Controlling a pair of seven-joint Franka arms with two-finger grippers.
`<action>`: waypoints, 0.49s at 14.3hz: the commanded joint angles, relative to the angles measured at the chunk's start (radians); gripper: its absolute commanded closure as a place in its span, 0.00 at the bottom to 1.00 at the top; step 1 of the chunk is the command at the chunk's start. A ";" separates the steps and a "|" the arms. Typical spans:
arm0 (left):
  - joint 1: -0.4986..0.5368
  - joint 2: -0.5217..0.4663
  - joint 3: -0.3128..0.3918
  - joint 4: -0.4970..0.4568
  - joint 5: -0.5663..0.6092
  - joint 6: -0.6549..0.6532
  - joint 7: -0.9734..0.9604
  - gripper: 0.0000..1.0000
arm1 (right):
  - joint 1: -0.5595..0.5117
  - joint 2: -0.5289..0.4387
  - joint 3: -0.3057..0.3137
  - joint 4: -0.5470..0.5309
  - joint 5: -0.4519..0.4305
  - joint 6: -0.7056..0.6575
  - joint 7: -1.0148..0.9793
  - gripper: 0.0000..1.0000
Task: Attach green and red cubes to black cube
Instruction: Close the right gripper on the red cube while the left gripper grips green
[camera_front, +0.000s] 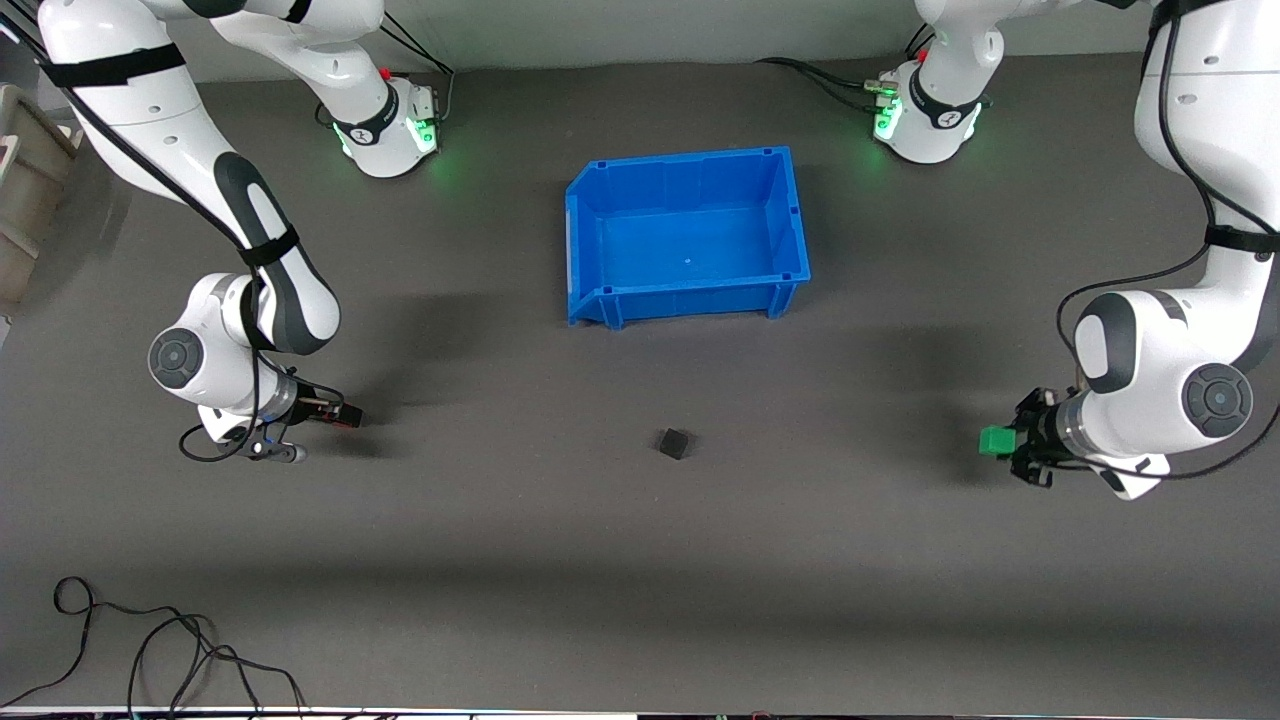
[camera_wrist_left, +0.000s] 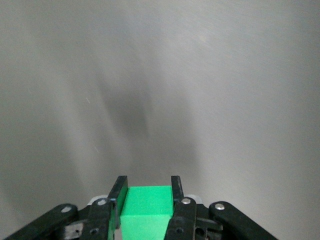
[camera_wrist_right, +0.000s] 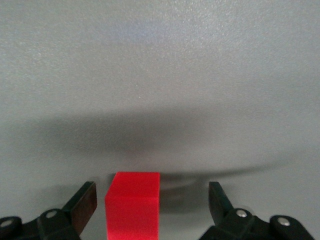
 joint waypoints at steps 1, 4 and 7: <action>-0.047 0.034 -0.028 0.092 -0.002 -0.051 -0.131 1.00 | 0.011 0.024 -0.001 0.008 0.019 0.017 0.011 0.02; -0.125 0.078 -0.035 0.161 -0.001 -0.054 -0.258 1.00 | 0.012 0.024 0.003 0.008 0.039 0.014 0.022 0.11; -0.160 0.105 -0.035 0.218 -0.002 -0.057 -0.306 1.00 | 0.014 0.024 0.005 0.008 0.044 0.014 0.022 0.28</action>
